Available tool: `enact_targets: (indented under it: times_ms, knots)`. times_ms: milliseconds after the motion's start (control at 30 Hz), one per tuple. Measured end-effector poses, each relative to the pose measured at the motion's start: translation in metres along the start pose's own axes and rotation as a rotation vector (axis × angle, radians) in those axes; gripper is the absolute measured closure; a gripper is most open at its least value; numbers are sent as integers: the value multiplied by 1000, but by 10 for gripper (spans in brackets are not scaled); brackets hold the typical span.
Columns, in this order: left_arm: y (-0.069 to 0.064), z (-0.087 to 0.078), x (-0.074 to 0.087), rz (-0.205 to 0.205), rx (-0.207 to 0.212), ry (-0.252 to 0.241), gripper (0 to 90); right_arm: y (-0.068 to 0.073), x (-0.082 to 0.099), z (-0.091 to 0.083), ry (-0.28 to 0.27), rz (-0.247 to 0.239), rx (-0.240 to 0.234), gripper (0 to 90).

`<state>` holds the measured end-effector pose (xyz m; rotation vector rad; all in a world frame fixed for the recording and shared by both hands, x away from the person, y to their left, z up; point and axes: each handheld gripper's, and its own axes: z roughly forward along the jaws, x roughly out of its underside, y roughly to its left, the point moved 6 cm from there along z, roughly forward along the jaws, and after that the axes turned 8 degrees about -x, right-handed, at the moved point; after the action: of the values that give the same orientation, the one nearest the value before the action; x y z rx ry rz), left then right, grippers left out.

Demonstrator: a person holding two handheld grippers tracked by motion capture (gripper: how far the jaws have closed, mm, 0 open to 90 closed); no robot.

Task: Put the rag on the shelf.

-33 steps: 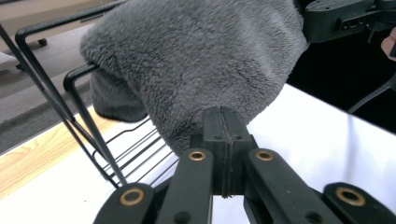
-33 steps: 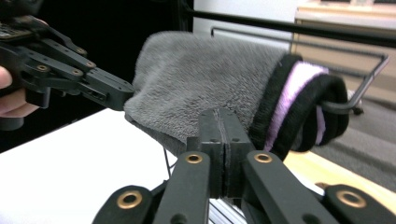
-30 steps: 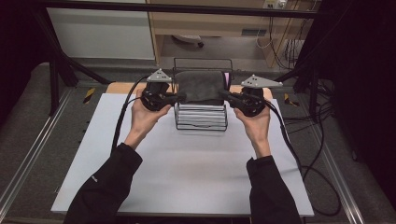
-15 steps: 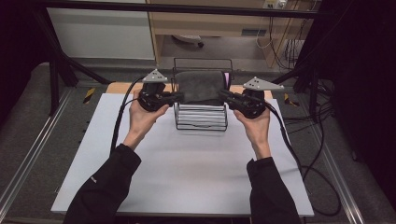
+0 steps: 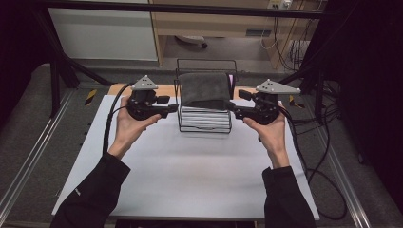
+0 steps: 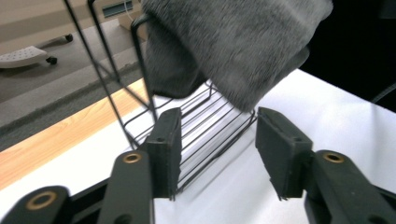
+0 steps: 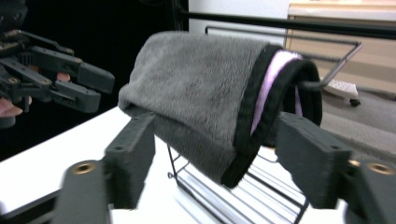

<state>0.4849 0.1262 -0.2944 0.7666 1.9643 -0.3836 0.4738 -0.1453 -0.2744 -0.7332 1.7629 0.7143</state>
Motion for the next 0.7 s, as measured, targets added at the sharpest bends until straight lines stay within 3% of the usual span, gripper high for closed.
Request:
enact_targets:
  times_ms: [267, 367, 700]
  knots:
    - [4, -11, 29, -7, -16, 24, 271, 2, 17, -10, 30, 17, -14, 104]
    - [5, -15, 42, -13, -25, 21, 206, 2, 26, -13, 32, 15, -18, 84]
    - [1, -21, 93, -27, -19, 39, 92, 3, 67, -19, 58, 57, -25, 10]
